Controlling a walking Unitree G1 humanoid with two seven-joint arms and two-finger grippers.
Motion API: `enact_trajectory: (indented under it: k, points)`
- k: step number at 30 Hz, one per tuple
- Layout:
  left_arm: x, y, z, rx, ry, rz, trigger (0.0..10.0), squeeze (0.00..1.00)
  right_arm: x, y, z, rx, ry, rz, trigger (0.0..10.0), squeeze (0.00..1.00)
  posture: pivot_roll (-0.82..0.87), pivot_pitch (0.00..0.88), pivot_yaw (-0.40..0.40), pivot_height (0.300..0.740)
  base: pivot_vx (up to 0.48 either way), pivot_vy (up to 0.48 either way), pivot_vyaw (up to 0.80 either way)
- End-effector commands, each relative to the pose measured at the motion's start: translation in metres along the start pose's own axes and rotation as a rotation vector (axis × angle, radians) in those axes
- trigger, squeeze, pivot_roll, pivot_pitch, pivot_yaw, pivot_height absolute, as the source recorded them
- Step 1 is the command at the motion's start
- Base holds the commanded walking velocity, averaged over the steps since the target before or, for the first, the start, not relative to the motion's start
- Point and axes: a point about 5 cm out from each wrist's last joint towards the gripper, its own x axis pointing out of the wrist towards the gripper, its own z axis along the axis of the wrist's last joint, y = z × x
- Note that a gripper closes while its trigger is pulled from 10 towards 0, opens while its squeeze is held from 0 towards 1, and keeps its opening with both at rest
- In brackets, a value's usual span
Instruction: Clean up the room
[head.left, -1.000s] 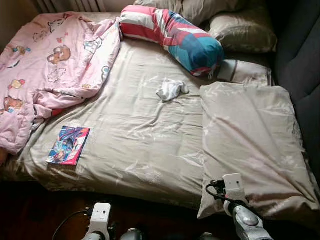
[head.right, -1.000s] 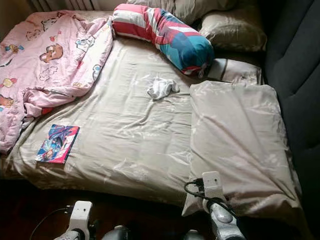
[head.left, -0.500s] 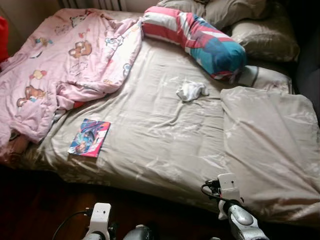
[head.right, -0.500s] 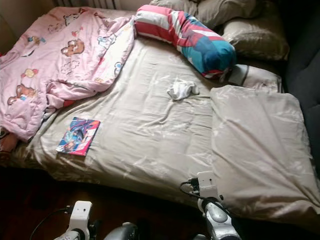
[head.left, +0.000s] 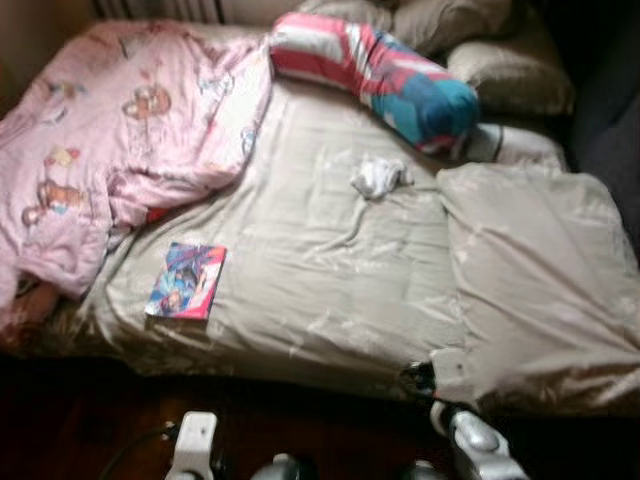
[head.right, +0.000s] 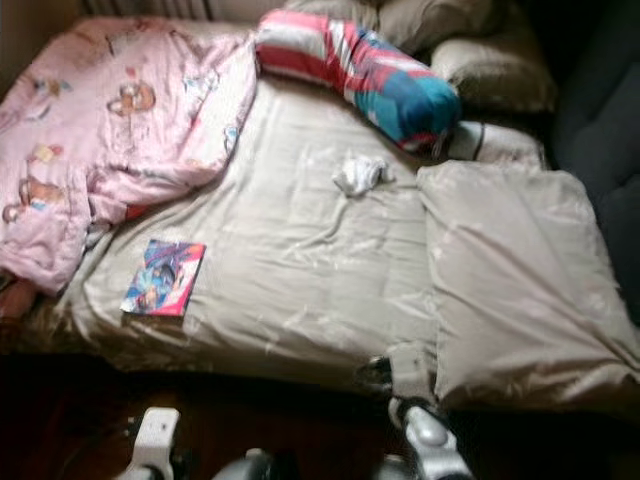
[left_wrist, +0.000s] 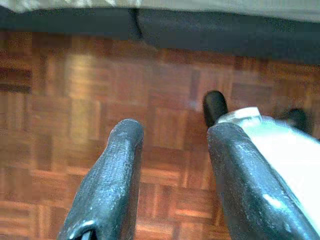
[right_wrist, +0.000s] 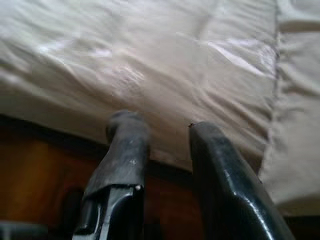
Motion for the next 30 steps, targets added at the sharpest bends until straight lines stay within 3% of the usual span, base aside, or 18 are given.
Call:
enact_trajectory:
  k: [1, 18, 30]
  points:
    - [-0.0032, -0.0012, -0.014, -0.013, 0.044, 0.002, 10.0, 0.0, -0.0021, -0.004, -0.0053, 0.011, 0.02, -0.014, 10.0, 0.0, -0.01, 0.218, 0.051, 0.74, 0.0, 0.379, 0.0]
    - [-0.0034, -0.0008, -0.0146, -0.008, 0.047, -0.001, 10.0, 0.0, -0.0009, -0.0022, -0.0033, 0.029, 0.016, -0.019, 10.0, 0.0, -0.02, 0.199, 0.054, 0.74, 0.0, 0.382, 0.0]
    - [-0.0035, -0.0013, -0.0153, -0.009, 0.048, -0.004, 10.0, 0.0, -0.0016, -0.0066, -0.0042, 0.1, 0.013, -0.057, 10.0, 0.0, -0.02, 0.189, 0.052, 0.74, 0.0, 0.382, 0.0]
